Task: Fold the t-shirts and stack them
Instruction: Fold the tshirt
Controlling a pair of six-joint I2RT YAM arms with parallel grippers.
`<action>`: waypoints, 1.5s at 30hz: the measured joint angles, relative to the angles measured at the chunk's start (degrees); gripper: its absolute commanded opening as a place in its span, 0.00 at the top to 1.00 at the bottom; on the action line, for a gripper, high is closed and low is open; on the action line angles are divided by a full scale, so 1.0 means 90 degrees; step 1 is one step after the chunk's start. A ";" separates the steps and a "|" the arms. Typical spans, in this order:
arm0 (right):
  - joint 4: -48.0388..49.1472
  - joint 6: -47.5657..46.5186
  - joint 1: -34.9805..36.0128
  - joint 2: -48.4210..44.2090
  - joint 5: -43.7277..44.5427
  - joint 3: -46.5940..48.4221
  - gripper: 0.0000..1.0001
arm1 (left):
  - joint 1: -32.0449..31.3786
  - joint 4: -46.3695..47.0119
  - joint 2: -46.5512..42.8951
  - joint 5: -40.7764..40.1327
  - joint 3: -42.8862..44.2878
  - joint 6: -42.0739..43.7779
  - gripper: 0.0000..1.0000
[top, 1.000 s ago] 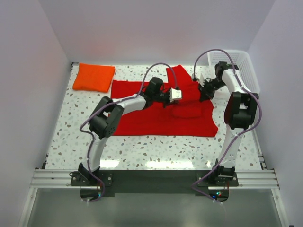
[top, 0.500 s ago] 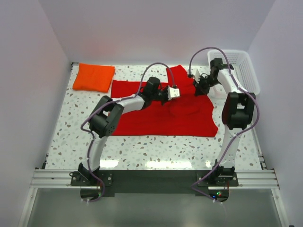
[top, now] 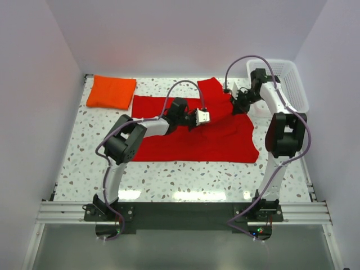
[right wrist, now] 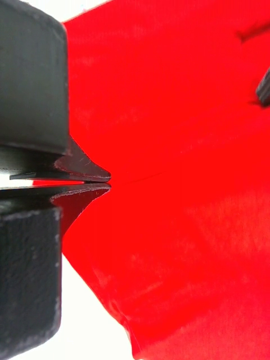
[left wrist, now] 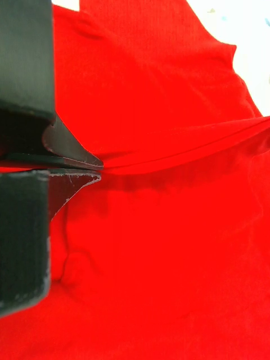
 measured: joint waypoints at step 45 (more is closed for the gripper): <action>-0.1620 -0.1688 0.0012 -0.1372 0.0736 -0.2441 0.44 | -0.0585 -0.1540 -0.1285 0.1277 -0.1362 0.0988 0.64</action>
